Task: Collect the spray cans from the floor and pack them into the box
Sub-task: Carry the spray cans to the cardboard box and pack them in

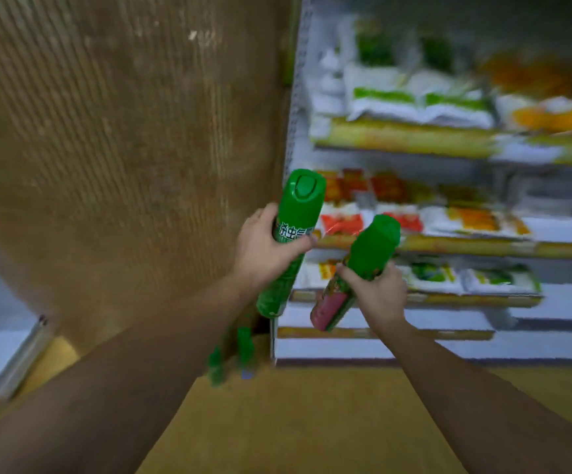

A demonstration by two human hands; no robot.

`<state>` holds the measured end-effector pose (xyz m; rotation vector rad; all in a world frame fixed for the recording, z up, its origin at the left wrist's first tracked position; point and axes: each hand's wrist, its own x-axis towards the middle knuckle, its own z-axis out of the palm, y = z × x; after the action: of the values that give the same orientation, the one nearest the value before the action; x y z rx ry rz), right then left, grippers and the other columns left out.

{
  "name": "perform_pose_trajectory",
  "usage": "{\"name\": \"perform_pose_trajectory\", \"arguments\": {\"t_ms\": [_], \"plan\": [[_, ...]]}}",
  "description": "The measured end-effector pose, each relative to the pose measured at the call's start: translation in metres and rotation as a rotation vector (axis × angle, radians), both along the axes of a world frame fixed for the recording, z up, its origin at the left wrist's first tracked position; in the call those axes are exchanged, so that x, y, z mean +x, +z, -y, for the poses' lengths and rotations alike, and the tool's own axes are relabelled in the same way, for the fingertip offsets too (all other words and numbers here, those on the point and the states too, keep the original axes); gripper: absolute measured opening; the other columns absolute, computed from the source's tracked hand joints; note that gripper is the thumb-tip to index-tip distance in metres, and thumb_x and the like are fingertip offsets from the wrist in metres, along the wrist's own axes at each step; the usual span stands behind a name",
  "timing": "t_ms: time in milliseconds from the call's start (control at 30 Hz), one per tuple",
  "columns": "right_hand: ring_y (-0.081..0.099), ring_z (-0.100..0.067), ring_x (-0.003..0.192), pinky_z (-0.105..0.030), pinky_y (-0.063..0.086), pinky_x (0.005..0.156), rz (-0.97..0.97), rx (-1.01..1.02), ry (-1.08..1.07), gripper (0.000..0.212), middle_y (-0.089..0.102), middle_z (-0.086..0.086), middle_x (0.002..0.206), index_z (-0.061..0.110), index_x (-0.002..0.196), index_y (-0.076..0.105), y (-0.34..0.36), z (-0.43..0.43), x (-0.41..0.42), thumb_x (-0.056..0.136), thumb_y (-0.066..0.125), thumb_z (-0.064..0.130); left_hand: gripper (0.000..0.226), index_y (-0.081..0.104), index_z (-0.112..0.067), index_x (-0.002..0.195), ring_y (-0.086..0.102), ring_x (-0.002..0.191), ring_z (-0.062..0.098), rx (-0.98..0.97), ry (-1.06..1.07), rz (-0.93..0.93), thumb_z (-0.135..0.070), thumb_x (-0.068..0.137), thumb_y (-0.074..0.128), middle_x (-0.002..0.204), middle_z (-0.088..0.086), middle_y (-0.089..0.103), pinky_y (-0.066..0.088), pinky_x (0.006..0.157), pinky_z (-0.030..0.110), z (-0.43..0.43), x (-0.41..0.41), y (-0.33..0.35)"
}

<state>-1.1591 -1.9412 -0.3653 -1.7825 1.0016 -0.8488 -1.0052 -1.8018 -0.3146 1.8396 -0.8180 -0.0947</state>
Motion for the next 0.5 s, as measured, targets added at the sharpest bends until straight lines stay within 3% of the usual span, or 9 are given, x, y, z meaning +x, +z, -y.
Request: {"name": "perform_pose_trajectory", "arguments": {"t_ms": [67,200,367,500], "plan": [[0.068,-0.019,0.092,-0.042,0.057,0.083,0.116,-0.015,-0.058,0.044,0.071,0.003,0.098,0.023,0.109,0.065,0.05,0.01,-0.022,0.073,0.089,0.034,0.048,0.06,-0.031,0.098,0.063,0.09,0.013,-0.139,-0.052,0.002,-0.058,0.063,0.079,0.096,-0.004,0.067,0.053,0.08,0.041,0.022,-0.026,0.051],[0.068,-0.014,0.093,-0.047,0.058,0.087,0.309,-0.132,-0.141,0.058,0.071,0.007,0.1,0.028,0.107,0.062,0.148,0.037,-0.077,0.062,0.086,0.056,0.043,0.056,-0.036,0.098,0.064,0.081,-0.004,-0.342,-0.174,-0.058,-0.04,0.069,0.088,0.091,-0.013,0.069,0.055,0.079,0.031,0.069,-0.084,0.136],[0.069,-0.011,0.093,-0.042,0.058,0.084,0.418,-0.269,-0.229,0.045,0.072,0.013,0.097,0.035,0.099,0.064,0.24,0.077,-0.18,0.066,0.087,0.056,0.042,0.06,-0.035,0.096,0.069,0.087,0.009,-0.482,-0.343,-0.14,-0.032,0.069,0.091,0.095,-0.012,0.07,0.056,0.077,0.032,0.129,-0.175,0.206],[0.069,-0.014,0.087,-0.042,0.058,0.081,0.494,-0.269,-0.307,0.031,0.071,0.008,0.092,0.028,0.096,0.065,0.277,0.101,-0.27,0.077,0.087,0.038,0.046,0.068,-0.024,0.099,0.07,0.079,0.026,-0.526,-0.486,-0.356,-0.035,0.059,0.087,0.087,0.001,0.072,0.057,0.072,0.043,0.174,-0.255,0.238]]}}
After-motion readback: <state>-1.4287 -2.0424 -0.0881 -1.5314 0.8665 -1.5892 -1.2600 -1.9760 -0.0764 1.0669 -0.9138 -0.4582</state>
